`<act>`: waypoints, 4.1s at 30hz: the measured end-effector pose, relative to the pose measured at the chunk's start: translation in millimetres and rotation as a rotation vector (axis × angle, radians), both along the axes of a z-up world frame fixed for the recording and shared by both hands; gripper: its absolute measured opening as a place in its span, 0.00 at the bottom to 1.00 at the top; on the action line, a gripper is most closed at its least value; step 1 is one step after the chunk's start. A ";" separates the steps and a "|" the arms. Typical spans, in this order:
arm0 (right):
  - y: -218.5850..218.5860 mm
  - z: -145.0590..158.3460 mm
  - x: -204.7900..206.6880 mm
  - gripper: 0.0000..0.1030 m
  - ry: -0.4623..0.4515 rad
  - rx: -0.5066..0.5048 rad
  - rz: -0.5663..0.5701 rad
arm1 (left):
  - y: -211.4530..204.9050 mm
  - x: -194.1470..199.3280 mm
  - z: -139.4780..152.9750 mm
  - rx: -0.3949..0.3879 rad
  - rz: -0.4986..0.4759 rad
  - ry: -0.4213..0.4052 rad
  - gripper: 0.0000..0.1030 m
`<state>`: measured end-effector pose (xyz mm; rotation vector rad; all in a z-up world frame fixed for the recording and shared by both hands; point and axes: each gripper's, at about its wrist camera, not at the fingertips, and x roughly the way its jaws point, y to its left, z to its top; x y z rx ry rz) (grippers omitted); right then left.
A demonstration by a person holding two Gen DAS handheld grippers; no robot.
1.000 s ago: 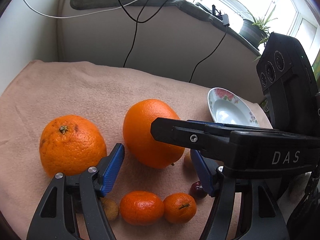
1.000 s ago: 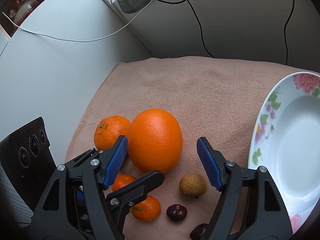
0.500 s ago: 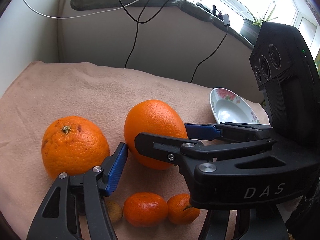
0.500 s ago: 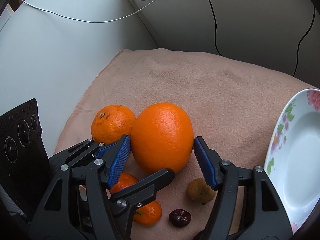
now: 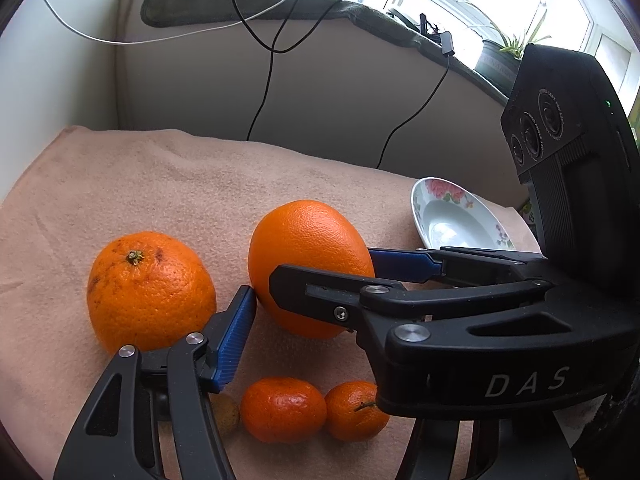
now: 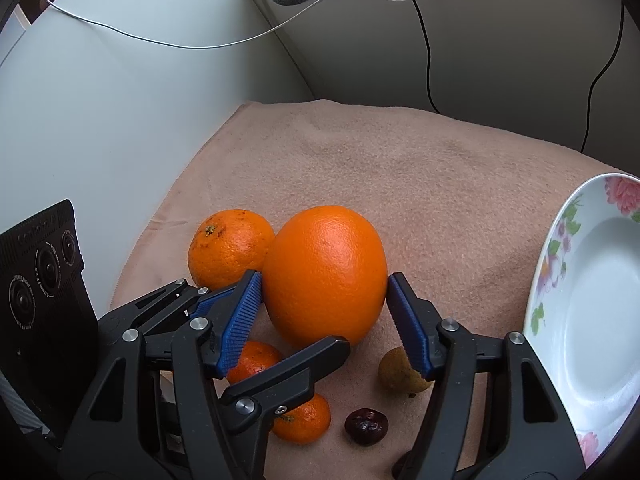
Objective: Organize fruits
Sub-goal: 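Close the right gripper on the large smooth orange and lift it, then carry the orange onto the white floral plate and open the right gripper, then withdraw the right gripper from the plate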
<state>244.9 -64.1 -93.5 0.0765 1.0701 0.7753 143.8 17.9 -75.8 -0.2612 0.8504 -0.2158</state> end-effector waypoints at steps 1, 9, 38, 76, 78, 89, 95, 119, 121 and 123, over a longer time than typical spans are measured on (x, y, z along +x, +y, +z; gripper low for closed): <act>-1.7 1.8 -1.0 0.65 -0.005 0.000 -0.001 | -0.8 -0.7 1.3 0.001 -0.002 -0.004 0.59; -18.9 19.2 -10.3 0.65 -0.035 0.016 -0.015 | -13.0 -6.3 16.0 0.014 -0.020 -0.040 0.59; -138.0 37.6 -37.4 0.65 -0.043 0.010 -0.183 | -116.0 -2.7 27.8 0.011 -0.196 -0.059 0.59; -188.0 58.2 -54.5 0.80 -0.166 -0.013 -0.361 | -116.5 -14.9 36.9 0.017 -0.199 -0.081 0.59; -189.7 57.6 -55.8 0.80 -0.164 -0.013 -0.370 | -114.2 -16.6 37.4 0.019 -0.195 -0.083 0.59; -188.0 63.2 -69.1 0.85 -0.207 -0.053 -0.392 | -98.6 -29.8 40.7 0.030 -0.159 -0.097 0.69; -180.2 66.7 -76.7 0.86 -0.238 -0.076 -0.396 | -86.8 -38.6 43.4 0.043 -0.127 -0.113 0.75; -128.6 77.3 -88.0 0.86 -0.328 -0.006 -0.349 | 12.9 -62.2 28.9 0.122 0.068 -0.087 0.75; -119.2 75.6 -86.2 0.86 -0.330 -0.026 -0.335 | 22.4 -61.9 25.5 0.129 0.089 -0.073 0.75; -110.4 72.9 -83.9 0.86 -0.324 -0.042 -0.314 | 31.0 -60.7 22.4 0.133 0.107 -0.062 0.75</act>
